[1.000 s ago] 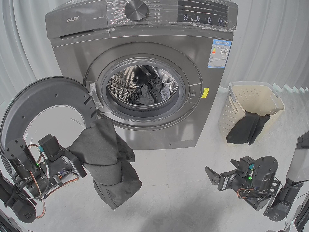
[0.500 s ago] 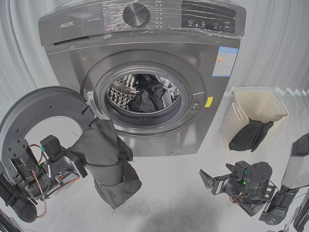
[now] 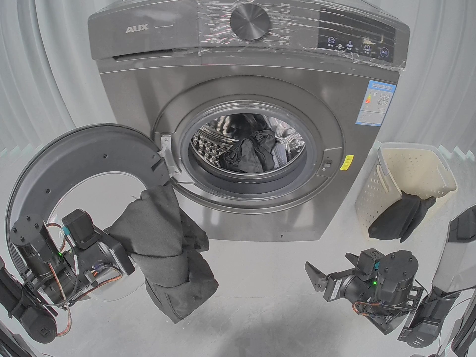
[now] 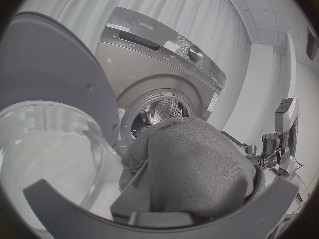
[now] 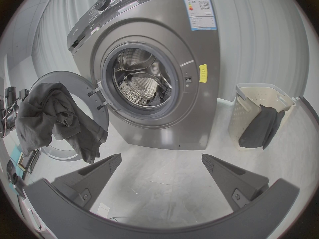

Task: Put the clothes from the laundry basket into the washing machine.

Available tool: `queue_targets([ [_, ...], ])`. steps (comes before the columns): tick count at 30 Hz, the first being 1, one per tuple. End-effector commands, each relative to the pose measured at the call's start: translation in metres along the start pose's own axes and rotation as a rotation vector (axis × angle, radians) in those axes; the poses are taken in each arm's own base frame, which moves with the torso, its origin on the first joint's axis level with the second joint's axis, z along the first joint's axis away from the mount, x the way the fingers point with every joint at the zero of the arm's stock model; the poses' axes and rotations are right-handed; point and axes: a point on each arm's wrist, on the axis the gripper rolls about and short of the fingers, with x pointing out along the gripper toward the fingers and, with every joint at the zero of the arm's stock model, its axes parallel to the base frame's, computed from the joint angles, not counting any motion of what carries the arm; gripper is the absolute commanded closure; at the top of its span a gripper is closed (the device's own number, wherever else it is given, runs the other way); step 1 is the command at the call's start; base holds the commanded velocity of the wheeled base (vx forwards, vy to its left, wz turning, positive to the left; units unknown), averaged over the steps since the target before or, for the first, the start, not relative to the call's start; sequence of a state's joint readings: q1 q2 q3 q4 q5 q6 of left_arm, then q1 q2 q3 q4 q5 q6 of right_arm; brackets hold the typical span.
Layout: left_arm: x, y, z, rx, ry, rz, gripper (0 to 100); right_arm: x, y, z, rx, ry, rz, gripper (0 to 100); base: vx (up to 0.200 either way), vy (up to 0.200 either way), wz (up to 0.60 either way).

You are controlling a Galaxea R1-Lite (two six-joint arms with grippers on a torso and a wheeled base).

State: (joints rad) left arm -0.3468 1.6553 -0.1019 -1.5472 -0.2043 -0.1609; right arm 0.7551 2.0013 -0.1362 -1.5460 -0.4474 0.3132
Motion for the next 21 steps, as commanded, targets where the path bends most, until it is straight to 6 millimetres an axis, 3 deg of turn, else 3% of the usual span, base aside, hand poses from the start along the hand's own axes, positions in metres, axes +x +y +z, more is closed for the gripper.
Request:
queue_targets([
  [1, 0.0, 0.0, 0.0, 0.0, 0.0, -0.001, 100, 0.004, 0.001, 0.002, 0.004, -0.01, 0.003, 0, 0.0, 0.0, 0.0],
  [4, 0.0, 0.0, 0.0, 0.001, 0.0, -0.001, 100, 0.005, 0.003, 0.005, 0.011, -0.025, 0.006, 0, 0.0, 0.0, 0.0],
  [7, 0.001, 0.0, 0.0, 0.001, 0.0, 0.0, 100, 0.008, 0.013, 0.023, 0.045, -0.111, 0.044, 0, 0.0, 0.0, 0.0],
  [13, 0.001, 0.001, -0.002, 0.032, 0.007, 0.006, 100, -0.01, 0.016, 0.051, 0.031, -0.199, 0.164, 0, 0.0, 0.0, 0.0],
  [21, 0.007, 0.002, -0.006, 0.091, 0.027, 0.025, 100, -0.015, -0.004, 0.04, -0.124, -0.146, 0.091, 0, 0.025, 0.0, 0.0],
])
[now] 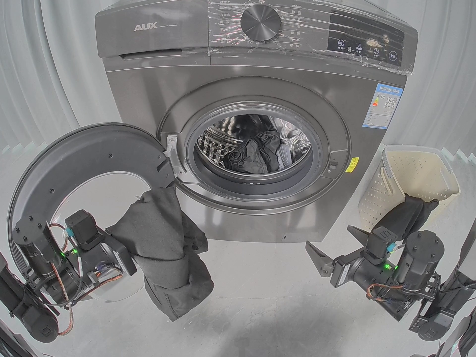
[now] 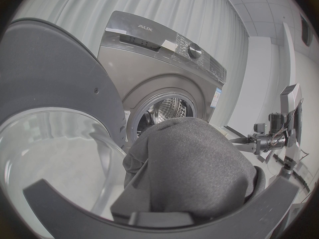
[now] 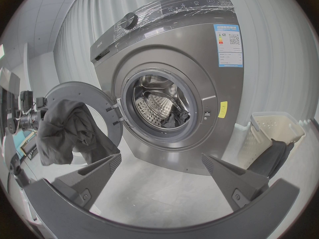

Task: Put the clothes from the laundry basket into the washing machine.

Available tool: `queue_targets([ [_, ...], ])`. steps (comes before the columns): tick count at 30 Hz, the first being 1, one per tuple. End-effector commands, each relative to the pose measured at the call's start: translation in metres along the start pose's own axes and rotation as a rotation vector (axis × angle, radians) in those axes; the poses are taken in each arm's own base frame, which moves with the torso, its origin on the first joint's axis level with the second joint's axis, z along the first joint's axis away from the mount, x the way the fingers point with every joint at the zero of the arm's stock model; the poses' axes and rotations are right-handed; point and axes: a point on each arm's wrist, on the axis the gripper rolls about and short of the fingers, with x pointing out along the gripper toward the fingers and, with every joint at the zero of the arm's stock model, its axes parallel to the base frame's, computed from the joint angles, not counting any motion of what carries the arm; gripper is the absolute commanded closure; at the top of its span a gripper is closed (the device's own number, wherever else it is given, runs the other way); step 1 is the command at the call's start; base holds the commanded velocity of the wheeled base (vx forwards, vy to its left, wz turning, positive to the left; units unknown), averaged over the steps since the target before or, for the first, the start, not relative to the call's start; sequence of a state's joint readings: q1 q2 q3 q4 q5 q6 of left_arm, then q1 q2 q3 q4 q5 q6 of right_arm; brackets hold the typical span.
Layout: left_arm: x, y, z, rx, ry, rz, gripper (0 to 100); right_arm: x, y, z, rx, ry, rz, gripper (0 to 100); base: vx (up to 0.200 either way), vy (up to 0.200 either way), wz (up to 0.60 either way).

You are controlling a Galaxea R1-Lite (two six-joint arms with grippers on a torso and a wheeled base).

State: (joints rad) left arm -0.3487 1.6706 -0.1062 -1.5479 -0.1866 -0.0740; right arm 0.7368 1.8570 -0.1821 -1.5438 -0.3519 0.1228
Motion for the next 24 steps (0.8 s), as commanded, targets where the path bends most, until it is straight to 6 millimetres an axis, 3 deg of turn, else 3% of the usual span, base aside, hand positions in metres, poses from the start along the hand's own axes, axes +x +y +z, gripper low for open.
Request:
queue_targets([
  [1, 0.006, 0.002, -0.006, 0.01, 0.024, 0.023, 100, -0.005, -0.011, 0.0, -0.033, 0.009, -0.036, 0, 0.2, 0.0, 0.0],
  [5, 0.012, 0.002, -0.005, 0.011, 0.018, 0.035, 100, -0.001, -0.019, -0.003, -0.055, 0.027, -0.071, 0, 0.2, 0.0, 0.0],
  [10, 0.015, 0.0, -0.004, 0.013, 0.009, 0.025, 100, 0.0, -0.029, -0.002, -0.048, 0.023, -0.116, 0, 0.0, 0.0, 0.0],
  [14, 0.016, -0.002, -0.004, 0.013, 0.008, 0.017, 100, -0.002, -0.028, -0.004, -0.053, 0.035, -0.11, 0, 0.0, 0.0, 0.0],
  [20, 0.018, -0.004, -0.007, 0.015, 0.021, 0.031, 100, -0.005, -0.026, -0.007, -0.061, 0.05, -0.096, 0, 0.2, 0.0, 0.0],
  [24, 0.019, -0.006, -0.009, 0.015, 0.027, 0.031, 100, -0.006, -0.025, -0.007, -0.062, 0.052, -0.093, 0, 0.0, 0.0, 0.0],
])
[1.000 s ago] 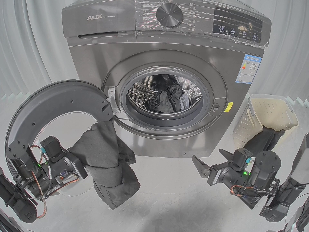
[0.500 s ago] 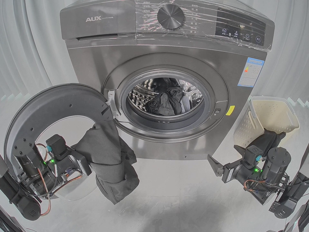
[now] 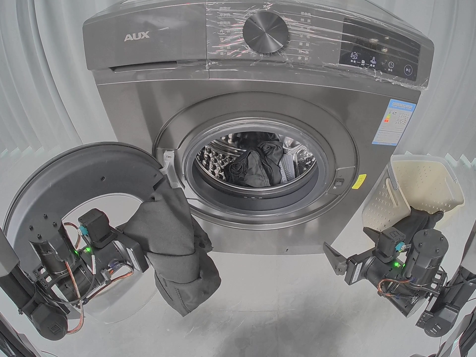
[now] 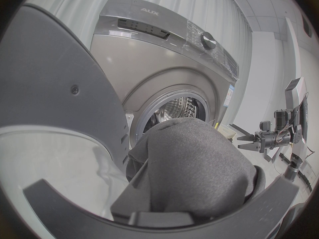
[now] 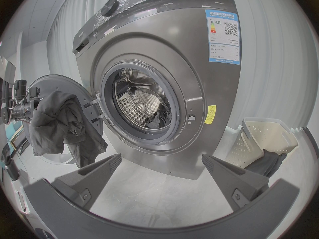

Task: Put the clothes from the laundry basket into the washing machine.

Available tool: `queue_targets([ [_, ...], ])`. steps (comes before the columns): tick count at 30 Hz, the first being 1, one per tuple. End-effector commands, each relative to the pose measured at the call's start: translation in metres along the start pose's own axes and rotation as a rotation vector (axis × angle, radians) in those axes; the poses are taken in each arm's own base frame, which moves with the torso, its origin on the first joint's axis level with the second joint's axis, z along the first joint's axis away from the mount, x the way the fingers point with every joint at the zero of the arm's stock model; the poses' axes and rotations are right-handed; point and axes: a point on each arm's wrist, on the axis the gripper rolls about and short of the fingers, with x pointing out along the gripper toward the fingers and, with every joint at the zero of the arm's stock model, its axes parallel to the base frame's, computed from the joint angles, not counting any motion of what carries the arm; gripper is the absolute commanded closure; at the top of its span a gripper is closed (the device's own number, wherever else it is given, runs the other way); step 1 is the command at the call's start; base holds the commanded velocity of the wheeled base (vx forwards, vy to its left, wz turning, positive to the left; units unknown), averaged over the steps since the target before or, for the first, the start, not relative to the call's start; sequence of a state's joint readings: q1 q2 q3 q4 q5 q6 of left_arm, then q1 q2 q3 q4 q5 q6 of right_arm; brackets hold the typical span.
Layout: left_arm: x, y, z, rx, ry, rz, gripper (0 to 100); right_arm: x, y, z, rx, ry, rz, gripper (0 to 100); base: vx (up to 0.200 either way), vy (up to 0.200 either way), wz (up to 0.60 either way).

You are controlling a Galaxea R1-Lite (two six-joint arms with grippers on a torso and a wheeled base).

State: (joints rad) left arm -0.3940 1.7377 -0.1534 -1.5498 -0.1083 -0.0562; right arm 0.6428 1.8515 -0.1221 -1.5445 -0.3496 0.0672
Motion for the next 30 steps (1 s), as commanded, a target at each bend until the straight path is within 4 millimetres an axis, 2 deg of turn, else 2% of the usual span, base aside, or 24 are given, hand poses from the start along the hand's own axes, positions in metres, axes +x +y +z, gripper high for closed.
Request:
queue_targets([
  [1, 0.0012, -0.0008, -0.0027, -0.002, 0.012, -0.003, 100, -0.0008, 0.0007, -0.0011, -0.004, 0.005, 0.004, 0, 0.0, 0.0, 0.0],
  [5, 0.0014, -0.0007, -0.0032, 0.003, 0.015, 0.0, 100, -0.0012, 0.0017, -0.0017, -0.006, 0.008, 0.008, 0, 0.0, 0.0, 0.0],
  [11, 0.0003, -0.0006, -0.0043, 0.008, 0.02, 0.005, 100, -0.0014, 0.0023, -0.0018, -0.006, 0.008, 0.011, 0, 0.0, -0.2, 0.0],
  [26, 0.0017, -0.0063, -0.0061, 0.012, 0.028, -0.021, 100, -0.0032, 0.0057, -0.0027, -0.011, 0.012, 0.028, 0, 0.0, 0.0, 0.0],
  [30, 0.0033, -0.0065, -0.0067, 0.009, 0.03, -0.022, 100, -0.0047, 0.0089, -0.003, -0.014, 0.012, 0.043, 0, 0.15, 0.0, 0.0],
])
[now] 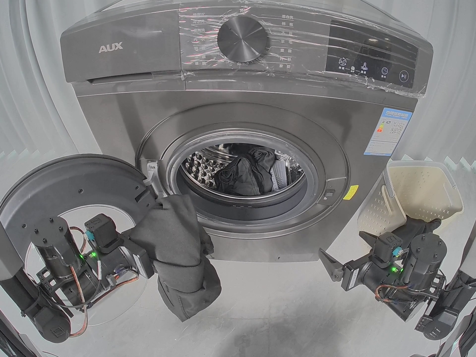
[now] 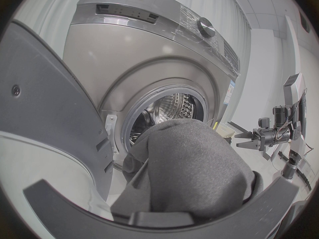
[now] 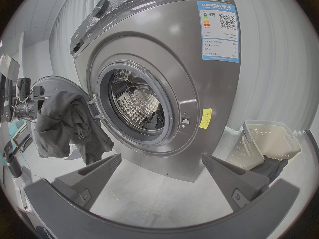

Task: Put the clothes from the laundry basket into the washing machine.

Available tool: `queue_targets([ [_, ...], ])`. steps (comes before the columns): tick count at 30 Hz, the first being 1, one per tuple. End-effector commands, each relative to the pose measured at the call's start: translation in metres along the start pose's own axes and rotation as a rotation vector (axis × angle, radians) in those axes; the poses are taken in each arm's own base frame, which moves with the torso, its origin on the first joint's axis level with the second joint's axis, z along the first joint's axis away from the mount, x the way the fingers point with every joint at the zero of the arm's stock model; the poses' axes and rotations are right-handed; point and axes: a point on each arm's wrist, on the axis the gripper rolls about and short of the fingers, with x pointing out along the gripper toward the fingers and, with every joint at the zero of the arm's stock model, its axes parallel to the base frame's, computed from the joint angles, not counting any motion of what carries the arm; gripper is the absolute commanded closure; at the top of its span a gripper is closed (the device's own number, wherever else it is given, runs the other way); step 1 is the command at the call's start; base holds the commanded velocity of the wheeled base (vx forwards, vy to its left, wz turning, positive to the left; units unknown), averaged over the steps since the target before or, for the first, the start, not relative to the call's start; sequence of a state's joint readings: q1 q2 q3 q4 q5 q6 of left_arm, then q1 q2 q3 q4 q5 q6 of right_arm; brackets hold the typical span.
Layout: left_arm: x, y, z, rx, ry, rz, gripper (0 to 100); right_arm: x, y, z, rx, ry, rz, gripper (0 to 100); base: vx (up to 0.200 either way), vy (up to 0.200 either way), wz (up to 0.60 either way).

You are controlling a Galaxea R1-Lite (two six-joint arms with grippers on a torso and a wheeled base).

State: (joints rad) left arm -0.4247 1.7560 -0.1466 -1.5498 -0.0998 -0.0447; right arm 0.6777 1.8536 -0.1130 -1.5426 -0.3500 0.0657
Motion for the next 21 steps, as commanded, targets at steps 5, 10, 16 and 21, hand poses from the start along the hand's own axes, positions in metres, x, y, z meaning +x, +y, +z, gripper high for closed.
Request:
queue_targets([
  [5, 0.011, -0.009, -0.002, -0.013, 0.004, -0.046, 100, -0.01, 0.009, -0.006, -0.021, 0.027, 0.053, 0, 0.0, 0.0, 0.0],
  [10, 0.047, -0.017, -0.011, 0.002, 0.008, -0.09, 100, -0.013, 0.011, -0.007, -0.026, 0.034, 0.066, 0, 0.0, 0.0, 0.0],
  [16, 0.098, -0.025, -0.018, -0.002, -0.04, -0.151, 100, -0.014, 0.011, -0.007, -0.028, 0.034, 0.067, 0, 0.0, 0.0, 0.0],
  [21, 0.138, -0.035, -0.028, -0.014, -0.083, -0.188, 100, -0.015, 0.01, -0.005, -0.023, 0.022, 0.067, 0, 0.0, 0.0, 0.0],
])
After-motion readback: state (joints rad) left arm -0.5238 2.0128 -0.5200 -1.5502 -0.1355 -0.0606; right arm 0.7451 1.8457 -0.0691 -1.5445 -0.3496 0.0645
